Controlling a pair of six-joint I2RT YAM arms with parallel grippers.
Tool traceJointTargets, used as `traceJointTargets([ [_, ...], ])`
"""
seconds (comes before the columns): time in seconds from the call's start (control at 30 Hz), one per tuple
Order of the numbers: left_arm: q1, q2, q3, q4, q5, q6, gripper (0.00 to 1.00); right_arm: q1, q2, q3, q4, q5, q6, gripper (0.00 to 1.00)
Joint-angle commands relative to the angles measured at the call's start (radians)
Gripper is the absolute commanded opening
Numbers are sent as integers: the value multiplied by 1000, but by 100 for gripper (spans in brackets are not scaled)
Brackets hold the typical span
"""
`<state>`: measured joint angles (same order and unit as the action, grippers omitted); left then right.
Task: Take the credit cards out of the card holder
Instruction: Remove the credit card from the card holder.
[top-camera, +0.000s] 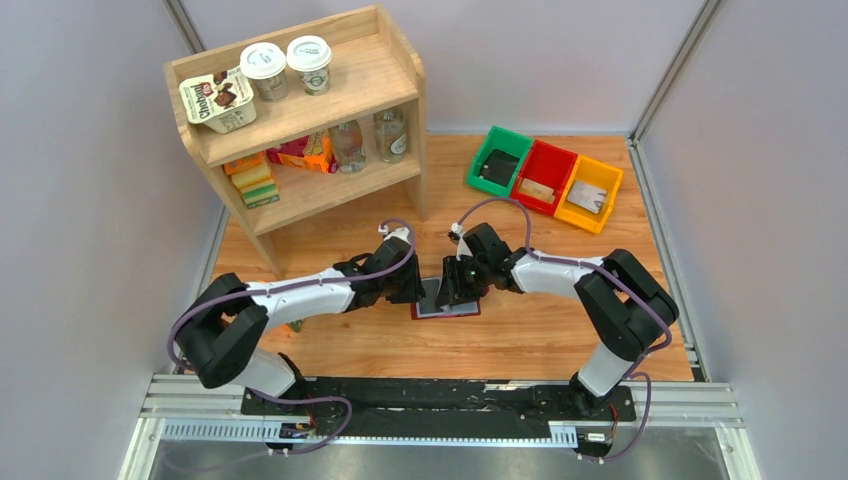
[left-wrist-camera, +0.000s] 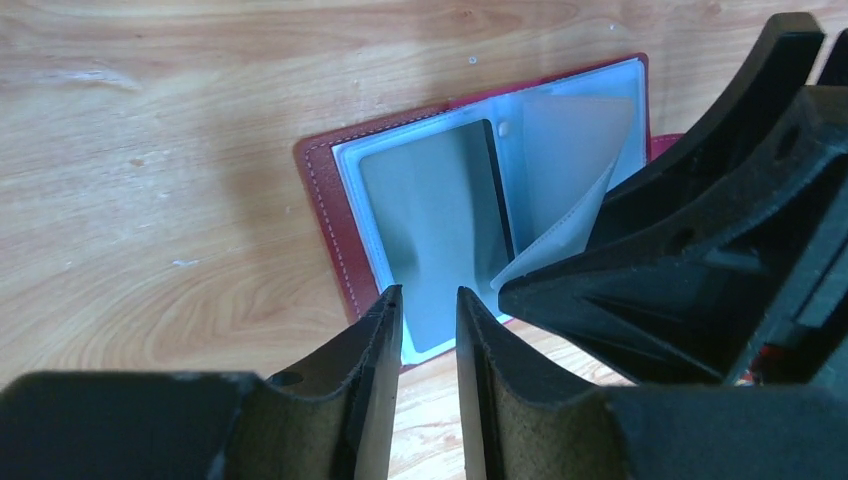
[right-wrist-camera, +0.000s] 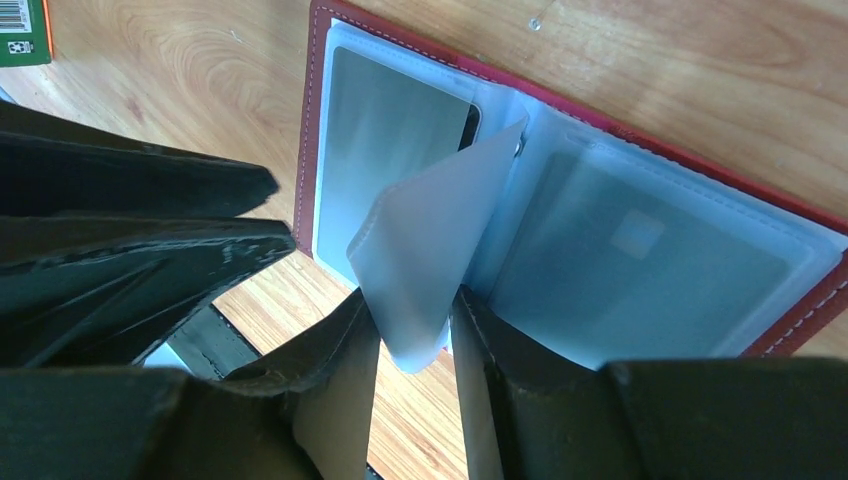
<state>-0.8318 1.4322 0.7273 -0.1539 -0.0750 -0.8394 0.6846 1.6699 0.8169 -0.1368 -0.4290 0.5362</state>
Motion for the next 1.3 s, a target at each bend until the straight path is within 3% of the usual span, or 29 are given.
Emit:
traceJointTargets([
  [0.0,-15,63,43,73,30,-21,33,1,-2,-4,14,2,18,37],
  [0.47,-66,168,-35,34,8,-119,31,3,-76,42,-159,219,31,38],
  [0.67,-64,154,-49,11,-15,-124,30,1,-156,73,-328,490,4,41],
  [0.87,-66,136,-49,10,-20,-119,30,0,-235,82,-432,705,7,52],
  [0.93,-66,128,-57,19,-22,-119,30,1,-303,67,-385,664,-8,53],
  [1.07,-66,117,-62,25,-26,-119,30,0,-400,12,-187,405,-58,53],
  [1.27,-66,114,-66,27,-31,-125,30,-23,-300,31,-66,162,-53,40],
])
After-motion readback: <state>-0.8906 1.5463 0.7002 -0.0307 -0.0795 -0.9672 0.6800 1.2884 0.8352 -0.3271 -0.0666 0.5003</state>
